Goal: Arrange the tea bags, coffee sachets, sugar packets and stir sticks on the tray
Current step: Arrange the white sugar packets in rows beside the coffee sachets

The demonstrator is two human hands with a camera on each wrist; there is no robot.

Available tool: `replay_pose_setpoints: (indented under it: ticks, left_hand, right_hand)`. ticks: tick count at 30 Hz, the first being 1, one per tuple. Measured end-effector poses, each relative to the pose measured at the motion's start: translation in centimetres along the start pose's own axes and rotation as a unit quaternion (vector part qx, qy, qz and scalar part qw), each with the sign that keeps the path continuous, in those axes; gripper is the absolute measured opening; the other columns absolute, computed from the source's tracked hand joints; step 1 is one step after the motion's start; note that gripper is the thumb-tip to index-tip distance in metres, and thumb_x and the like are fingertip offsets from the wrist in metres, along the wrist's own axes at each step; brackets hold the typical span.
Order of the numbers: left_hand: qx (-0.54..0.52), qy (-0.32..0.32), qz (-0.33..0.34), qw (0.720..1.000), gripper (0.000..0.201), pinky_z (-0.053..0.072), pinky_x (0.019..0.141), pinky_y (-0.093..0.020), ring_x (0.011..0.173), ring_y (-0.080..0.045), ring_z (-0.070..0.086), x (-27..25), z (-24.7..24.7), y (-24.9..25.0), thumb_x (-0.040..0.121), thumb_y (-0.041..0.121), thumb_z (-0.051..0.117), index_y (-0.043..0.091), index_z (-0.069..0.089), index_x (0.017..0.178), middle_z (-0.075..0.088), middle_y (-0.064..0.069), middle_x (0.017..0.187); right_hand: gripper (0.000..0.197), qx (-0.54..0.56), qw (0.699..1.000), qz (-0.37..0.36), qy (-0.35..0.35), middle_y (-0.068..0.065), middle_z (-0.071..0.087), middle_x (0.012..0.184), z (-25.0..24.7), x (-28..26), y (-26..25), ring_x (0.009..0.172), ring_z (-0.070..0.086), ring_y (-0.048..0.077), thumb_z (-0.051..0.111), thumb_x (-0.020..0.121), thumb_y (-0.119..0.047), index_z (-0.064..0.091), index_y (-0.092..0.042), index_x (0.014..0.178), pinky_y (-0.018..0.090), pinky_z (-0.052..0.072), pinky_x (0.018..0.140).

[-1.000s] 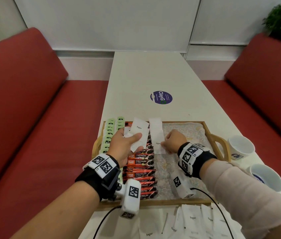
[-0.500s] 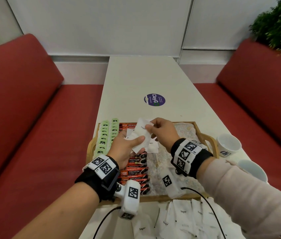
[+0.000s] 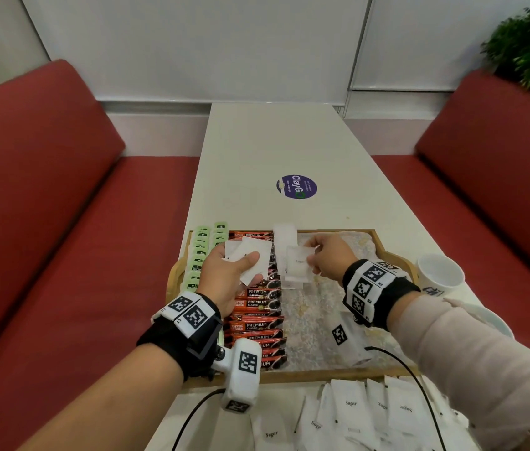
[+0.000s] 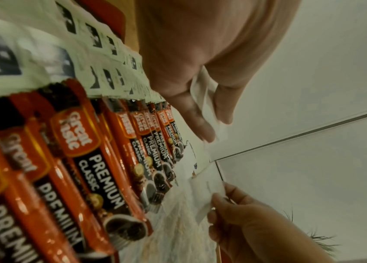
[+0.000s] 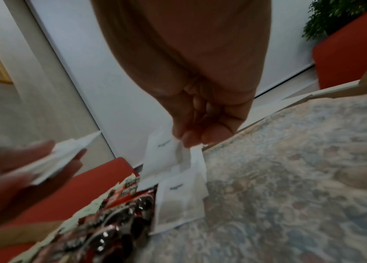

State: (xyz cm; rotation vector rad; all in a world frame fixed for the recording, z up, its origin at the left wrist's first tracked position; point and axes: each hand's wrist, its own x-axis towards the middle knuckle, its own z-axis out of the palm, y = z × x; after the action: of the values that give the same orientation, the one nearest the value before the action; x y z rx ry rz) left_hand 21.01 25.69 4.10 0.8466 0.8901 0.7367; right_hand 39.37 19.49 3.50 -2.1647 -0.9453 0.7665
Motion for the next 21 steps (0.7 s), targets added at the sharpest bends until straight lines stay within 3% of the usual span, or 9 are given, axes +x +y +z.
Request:
replay_pose_setpoints:
  ticks: [6, 10, 13, 16, 21]
  left_hand:
    - [-0.005, -0.001, 0.001, 1.000, 0.022, 0.059, 0.055, -0.027, 0.096, -0.029, 0.063, 0.3, 0.3, 0.0, 0.085, -0.003, 0.064, 0.015, 0.057, 0.094, 0.065, -0.009, 0.101]
    - [-0.005, -0.005, 0.001, 1.000, 0.021, 0.058, 0.056, -0.027, 0.089, -0.025, 0.064, 0.4, 0.3, 0.1, 0.085, -0.002, 0.064, 0.014, 0.057, 0.095, 0.065, -0.008, 0.098]
    - [-0.004, -0.007, 0.003, 1.000, 0.020, 0.058, 0.056, -0.027, 0.086, -0.025, 0.064, 0.5, 0.2, 0.1, 0.085, -0.002, 0.064, 0.015, 0.057, 0.094, 0.065, -0.007, 0.096]
    - [-0.007, -0.007, 0.002, 1.000, 0.021, 0.057, 0.055, -0.027, 0.086, -0.026, 0.064, 0.6, 0.2, 0.1, 0.085, -0.002, 0.064, 0.015, 0.057, 0.094, 0.065, -0.008, 0.097]
    - [-0.004, -0.005, -0.002, 1.000, 0.021, 0.059, 0.055, -0.027, 0.085, -0.024, 0.065, 0.7, 0.3, 0.0, 0.085, -0.001, 0.064, 0.015, 0.057, 0.096, 0.066, -0.008, 0.099]
  right_hand:
    - [0.014, -0.076, 0.994, 0.039, -0.063, 0.009, 0.061, 0.082, 1.2, 0.3, 0.3, 0.059, 0.058, 0.017, 0.054, 0.088, 0.002, 0.052, -0.012, 0.088, 0.025, 0.048, 0.051]
    - [0.016, -0.080, 0.993, 0.051, -0.071, 0.014, 0.063, 0.086, 1.7, 0.8, 0.1, 0.071, 0.065, 0.028, 0.056, 0.088, 0.001, 0.049, -0.013, 0.085, 0.040, 0.057, 0.071]
    - [0.022, -0.074, 0.993, 0.060, -0.074, 0.012, 0.063, 0.078, 1.8, 1.1, 0.1, 0.071, 0.066, 0.030, 0.056, 0.087, 0.002, 0.046, -0.015, 0.079, 0.044, 0.058, 0.078]
    - [0.022, -0.062, 0.993, 0.070, -0.077, 0.008, 0.062, 0.065, 2.0, 1.4, 0.3, 0.060, 0.063, 0.023, 0.057, 0.087, 0.002, 0.045, -0.015, 0.079, 0.043, 0.058, 0.077]
    - [0.024, -0.063, 0.993, 0.070, -0.071, 0.011, 0.062, 0.063, 1.9, 1.6, 0.4, 0.054, 0.061, 0.023, 0.059, 0.086, 0.002, 0.043, -0.014, 0.079, 0.042, 0.057, 0.072]
